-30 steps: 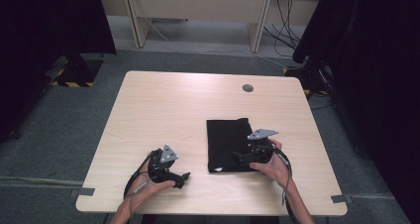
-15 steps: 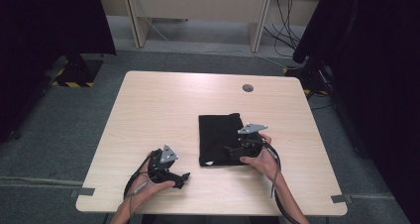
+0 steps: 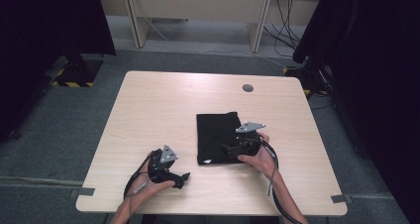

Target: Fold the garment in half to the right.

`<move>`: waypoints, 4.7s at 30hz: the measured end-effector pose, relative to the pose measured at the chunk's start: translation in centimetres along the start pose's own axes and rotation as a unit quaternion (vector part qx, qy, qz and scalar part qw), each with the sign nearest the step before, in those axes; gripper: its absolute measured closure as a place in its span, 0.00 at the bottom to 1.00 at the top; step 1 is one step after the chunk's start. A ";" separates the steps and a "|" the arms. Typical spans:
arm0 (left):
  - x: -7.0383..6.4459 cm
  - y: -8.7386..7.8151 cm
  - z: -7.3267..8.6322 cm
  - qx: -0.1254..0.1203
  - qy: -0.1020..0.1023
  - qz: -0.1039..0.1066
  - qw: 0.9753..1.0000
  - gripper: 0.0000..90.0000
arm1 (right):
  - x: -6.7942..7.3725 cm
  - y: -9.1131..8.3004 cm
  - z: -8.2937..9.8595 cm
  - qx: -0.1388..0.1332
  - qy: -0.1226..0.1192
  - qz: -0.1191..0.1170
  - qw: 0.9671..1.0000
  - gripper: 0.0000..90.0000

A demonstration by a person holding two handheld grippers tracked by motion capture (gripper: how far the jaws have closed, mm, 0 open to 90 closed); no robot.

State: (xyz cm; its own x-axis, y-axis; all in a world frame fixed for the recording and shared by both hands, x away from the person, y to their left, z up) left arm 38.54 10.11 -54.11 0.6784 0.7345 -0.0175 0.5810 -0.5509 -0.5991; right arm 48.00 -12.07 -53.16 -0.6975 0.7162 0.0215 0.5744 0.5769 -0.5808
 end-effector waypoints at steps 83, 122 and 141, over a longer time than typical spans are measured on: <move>-0.1 -0.4 0.3 0.001 -0.002 -0.002 1.000 0.00 | 1.4 -10.4 6.6 0.005 0.040 0.006 0.999 0.16; -1.9 -3.7 2.8 0.001 -0.003 -0.003 1.000 0.00 | 2.2 -14.9 11.1 0.027 0.024 0.048 0.998 0.15; -2.6 -4.1 3.3 -0.013 -0.005 -0.008 1.000 0.00 | 2.9 -16.3 12.3 0.006 0.038 0.067 0.997 0.14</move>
State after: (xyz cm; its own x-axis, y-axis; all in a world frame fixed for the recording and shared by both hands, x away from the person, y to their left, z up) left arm 32.88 11.76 -54.20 0.6642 0.7474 -0.0169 0.6031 -0.5491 -0.5786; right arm 31.39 -24.26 -53.61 -0.5807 0.8141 0.0041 0.6548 0.4700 -0.5919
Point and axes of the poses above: each handheld gripper's, and its own axes: y roughly forward along the jaws, z roughly out of its underside, x roughly to its left, the point moved 8 cm from there along y, roughly forward along the jaws, and after that the axes turned 7 degrees about -x, right-handed, at the moved point
